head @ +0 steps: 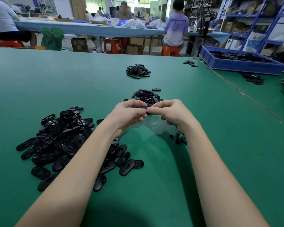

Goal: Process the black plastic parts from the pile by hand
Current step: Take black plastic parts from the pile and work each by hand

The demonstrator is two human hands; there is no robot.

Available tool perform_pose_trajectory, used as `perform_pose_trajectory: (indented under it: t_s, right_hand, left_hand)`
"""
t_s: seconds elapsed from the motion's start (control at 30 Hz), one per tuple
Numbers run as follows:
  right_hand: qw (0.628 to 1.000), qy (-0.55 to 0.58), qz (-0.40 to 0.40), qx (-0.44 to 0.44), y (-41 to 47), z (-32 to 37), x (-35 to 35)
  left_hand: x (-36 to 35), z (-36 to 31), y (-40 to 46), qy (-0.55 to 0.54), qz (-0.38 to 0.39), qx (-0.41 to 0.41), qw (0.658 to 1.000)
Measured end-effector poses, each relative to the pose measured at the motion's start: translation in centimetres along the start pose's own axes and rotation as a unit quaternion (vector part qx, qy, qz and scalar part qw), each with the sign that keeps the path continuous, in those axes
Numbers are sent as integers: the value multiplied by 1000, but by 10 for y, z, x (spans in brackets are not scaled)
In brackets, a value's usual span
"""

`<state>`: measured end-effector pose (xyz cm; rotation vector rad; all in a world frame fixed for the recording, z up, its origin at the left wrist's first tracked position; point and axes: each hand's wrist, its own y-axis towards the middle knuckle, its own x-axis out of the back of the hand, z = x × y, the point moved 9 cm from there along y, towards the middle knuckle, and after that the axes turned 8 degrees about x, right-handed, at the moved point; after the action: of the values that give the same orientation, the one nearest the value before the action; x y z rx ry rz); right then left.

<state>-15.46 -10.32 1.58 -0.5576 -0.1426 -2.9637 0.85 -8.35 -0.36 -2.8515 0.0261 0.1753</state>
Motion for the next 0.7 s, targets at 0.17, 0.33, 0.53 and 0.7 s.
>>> perform_pose_trajectory:
  t_s: [0.17,0.33,0.53,0.7]
  right_hand:
    - [999,-22,15,28,3,6,-2]
    - [998,-52,-25,26,6,8,0]
    - [996,-59,-50,36,6,7,-2]
    - [998,-54,-28,36,6,1,-5]
  left_hand:
    - [1,0,-1,-26,-13,-12,999]
    - [0,-2,1,-13,-20,-24,999]
    - [3,-2,1,9,-22,-33,999]
    - [4,0,2,10,-8,-13,1000]
